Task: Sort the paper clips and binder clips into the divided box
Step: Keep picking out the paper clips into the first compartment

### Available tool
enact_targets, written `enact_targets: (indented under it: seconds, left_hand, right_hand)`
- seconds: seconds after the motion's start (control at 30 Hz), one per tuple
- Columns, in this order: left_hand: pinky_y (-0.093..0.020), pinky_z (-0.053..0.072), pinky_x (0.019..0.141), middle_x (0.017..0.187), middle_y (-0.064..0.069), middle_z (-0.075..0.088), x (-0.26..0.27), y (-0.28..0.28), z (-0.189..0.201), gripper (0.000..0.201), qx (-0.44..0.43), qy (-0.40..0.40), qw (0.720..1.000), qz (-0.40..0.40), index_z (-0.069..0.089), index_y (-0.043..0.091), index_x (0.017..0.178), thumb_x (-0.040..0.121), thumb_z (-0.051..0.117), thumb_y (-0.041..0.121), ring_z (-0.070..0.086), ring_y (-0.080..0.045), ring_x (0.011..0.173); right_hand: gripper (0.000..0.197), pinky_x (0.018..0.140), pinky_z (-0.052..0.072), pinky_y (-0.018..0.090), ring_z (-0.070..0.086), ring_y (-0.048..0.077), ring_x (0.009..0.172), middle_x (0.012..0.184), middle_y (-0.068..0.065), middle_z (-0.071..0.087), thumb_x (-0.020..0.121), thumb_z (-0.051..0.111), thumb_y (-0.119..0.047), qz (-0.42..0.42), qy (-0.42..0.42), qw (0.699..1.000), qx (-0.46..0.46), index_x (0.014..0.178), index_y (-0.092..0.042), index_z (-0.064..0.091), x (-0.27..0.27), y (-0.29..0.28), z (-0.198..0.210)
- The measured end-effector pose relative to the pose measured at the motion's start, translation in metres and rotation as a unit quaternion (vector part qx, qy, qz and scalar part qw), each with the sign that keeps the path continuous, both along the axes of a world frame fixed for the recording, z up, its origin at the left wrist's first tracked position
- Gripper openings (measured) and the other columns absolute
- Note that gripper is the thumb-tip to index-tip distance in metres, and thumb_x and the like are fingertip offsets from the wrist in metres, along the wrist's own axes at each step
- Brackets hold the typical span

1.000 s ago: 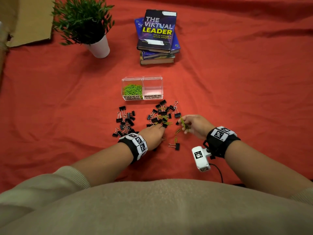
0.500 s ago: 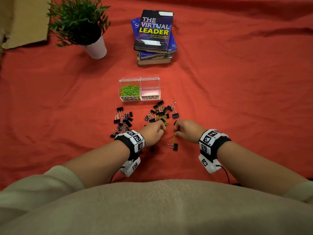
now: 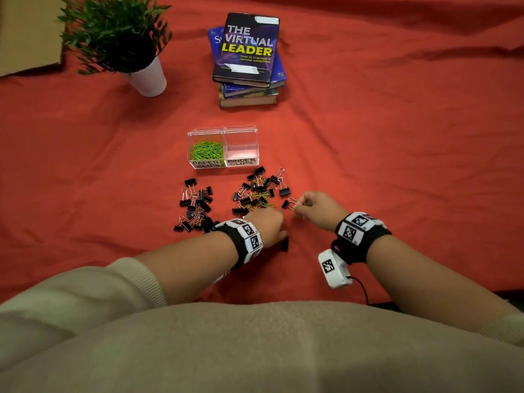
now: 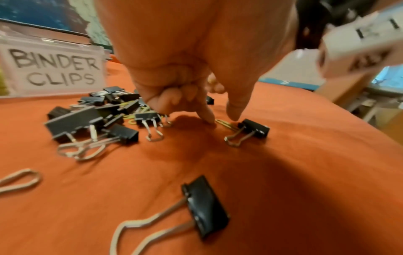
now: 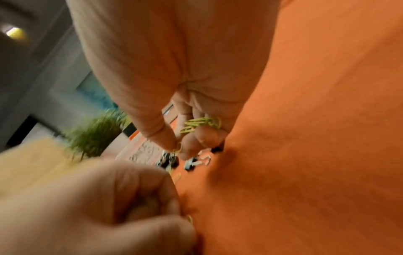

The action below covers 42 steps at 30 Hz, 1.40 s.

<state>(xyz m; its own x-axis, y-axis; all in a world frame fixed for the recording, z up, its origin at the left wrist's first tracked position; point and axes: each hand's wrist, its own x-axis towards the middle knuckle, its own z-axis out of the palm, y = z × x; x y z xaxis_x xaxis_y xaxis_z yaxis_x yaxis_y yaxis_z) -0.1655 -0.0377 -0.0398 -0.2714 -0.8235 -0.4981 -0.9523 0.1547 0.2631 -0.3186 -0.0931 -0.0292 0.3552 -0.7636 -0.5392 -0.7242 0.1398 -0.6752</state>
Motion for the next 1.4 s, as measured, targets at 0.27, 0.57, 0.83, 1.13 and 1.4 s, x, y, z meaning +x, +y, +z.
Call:
enact_targets:
  seconds: [0.27,0.57,0.83,1.13,1.4]
  left_hand:
    - [-0.036,0.049,0.073,0.105,-0.016,0.063,-0.006,0.003,0.003,0.022,0.017,0.023,1.0,0.002,0.057,0.005,0.101,0.089,0.052,0.023,0.063,-0.035,0.096]
    - [-0.027,0.032,0.053,0.072,0.003,0.05,0.058,-0.01,0.022,0.012,0.034,0.184,0.955,0.23,0.051,0.013,0.097,0.096,0.039,0.017,0.045,-0.015,0.062]
    - [-0.026,0.029,0.047,0.066,0.001,0.049,0.079,-0.011,0.018,0.027,0.014,0.18,0.929,0.323,0.055,0.008,0.096,0.098,0.03,0.017,0.043,-0.017,0.053]
    - [-0.031,0.043,0.066,0.092,-0.006,0.061,0.083,0.006,0.007,0.016,0.011,0.081,0.976,0.2,0.048,0.014,0.099,0.09,0.057,0.023,0.057,-0.024,0.08]
    - [-0.033,0.046,0.067,0.091,-0.001,0.058,0.079,0.009,0.013,0.012,-0.027,0.067,0.98,0.183,0.052,0.015,0.095,0.09,0.053,0.027,0.057,-0.021,0.081]
  right_hand:
    - [0.027,0.035,0.036,0.015,0.047,0.003,0.037,0.062,0.005,0.051,0.089,0.039,-0.001,-0.145,-0.131,0.97,0.147,0.08,-0.007,0.063,0.008,-0.018,0.013]
    - [0.009,0.078,0.047,0.032,0.057,0.022,0.081,0.087,0.007,0.063,0.087,0.053,-0.014,0.11,0.069,0.99,-0.059,0.092,-0.011,0.06,0.042,-0.008,-0.007]
    - [0.022,0.083,0.049,0.04,0.057,0.032,0.104,0.116,0.012,0.058,0.09,0.05,-0.015,0.206,0.173,0.952,-0.144,0.111,-0.009,0.053,0.063,0.005,-0.011]
    - [0.022,0.087,0.043,0.039,0.052,0.033,0.107,0.113,0.016,0.053,0.091,0.044,-0.009,0.246,0.18,0.94,-0.153,0.11,0.001,0.05,0.056,0.012,-0.014]
    - [0.035,0.097,0.041,0.035,0.051,0.028,0.112,0.119,0.013,0.052,0.089,0.058,-0.025,0.228,0.162,0.948,-0.154,0.115,-0.003,0.051,0.051,0.011,-0.018]
